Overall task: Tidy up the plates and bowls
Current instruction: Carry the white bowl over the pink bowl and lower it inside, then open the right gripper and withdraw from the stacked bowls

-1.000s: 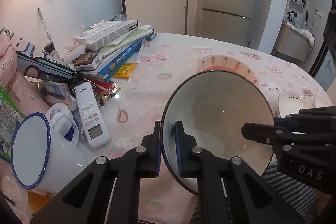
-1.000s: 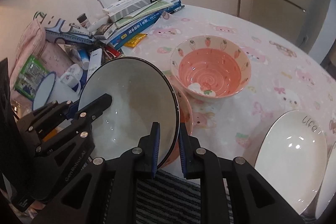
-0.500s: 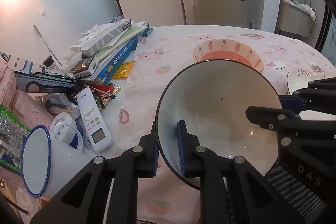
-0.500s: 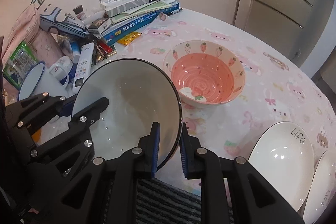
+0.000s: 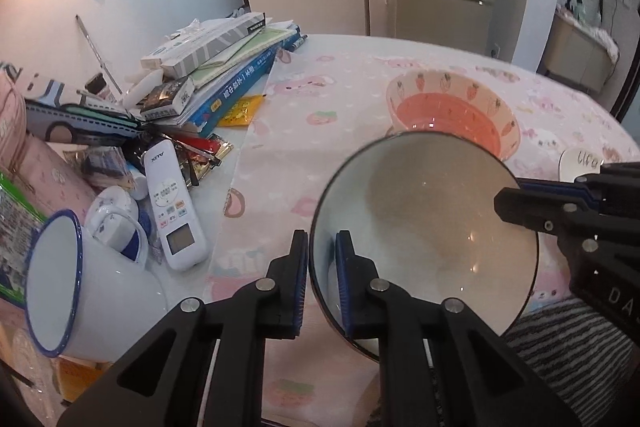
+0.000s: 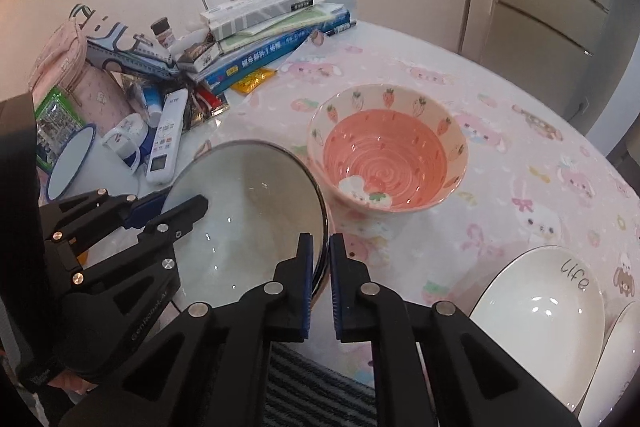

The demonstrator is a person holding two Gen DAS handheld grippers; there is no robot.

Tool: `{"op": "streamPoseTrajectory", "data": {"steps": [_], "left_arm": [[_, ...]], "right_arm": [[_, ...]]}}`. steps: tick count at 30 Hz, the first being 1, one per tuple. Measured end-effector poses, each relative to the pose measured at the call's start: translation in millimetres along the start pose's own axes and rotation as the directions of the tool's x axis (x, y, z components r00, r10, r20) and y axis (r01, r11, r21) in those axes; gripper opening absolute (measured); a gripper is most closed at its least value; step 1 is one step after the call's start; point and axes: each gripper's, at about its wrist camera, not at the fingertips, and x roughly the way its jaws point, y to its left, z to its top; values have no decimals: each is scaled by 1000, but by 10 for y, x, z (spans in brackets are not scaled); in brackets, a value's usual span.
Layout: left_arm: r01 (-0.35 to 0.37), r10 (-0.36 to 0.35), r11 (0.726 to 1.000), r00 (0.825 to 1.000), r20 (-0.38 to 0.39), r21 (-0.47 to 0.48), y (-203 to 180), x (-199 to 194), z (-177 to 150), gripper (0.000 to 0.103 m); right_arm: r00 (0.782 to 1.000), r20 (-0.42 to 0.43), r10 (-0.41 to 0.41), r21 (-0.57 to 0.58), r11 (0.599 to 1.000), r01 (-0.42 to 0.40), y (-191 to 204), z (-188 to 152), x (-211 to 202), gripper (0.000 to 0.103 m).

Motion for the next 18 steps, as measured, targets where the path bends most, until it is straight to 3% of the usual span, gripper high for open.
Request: {"op": "streamPoseTrajectory", "data": {"steps": [3, 8, 10, 12, 15, 18], "left_arm": [[41, -41, 998, 999, -6, -53, 39, -25, 22, 17], [-16, 17, 1000, 1000, 19, -27, 15, -105, 61, 22], [-30, 31, 999, 999, 39, -24, 18, -162, 72, 46], [-51, 52, 999, 997, 59, -12, 15, -198, 81, 48], [-164, 162, 986, 984, 73, 19, -2, -173, 108, 52], [-132, 132, 991, 990, 47, -3, 39, -141, 117, 52]], "right_arm": [[999, -13, 41, 38, 998, -41, -80, 21, 7, 9], [991, -50, 122, 107, 988, -116, -214, 44, 71, 9], [985, -58, 162, 134, 979, -153, -276, 48, 94, 9], [980, -68, 187, 150, 973, -176, -309, 53, 133, 9], [965, -75, 253, 181, 955, -237, -418, 72, 188, 9], [945, -80, 318, 193, 935, -298, -510, 93, 211, 9]]}}
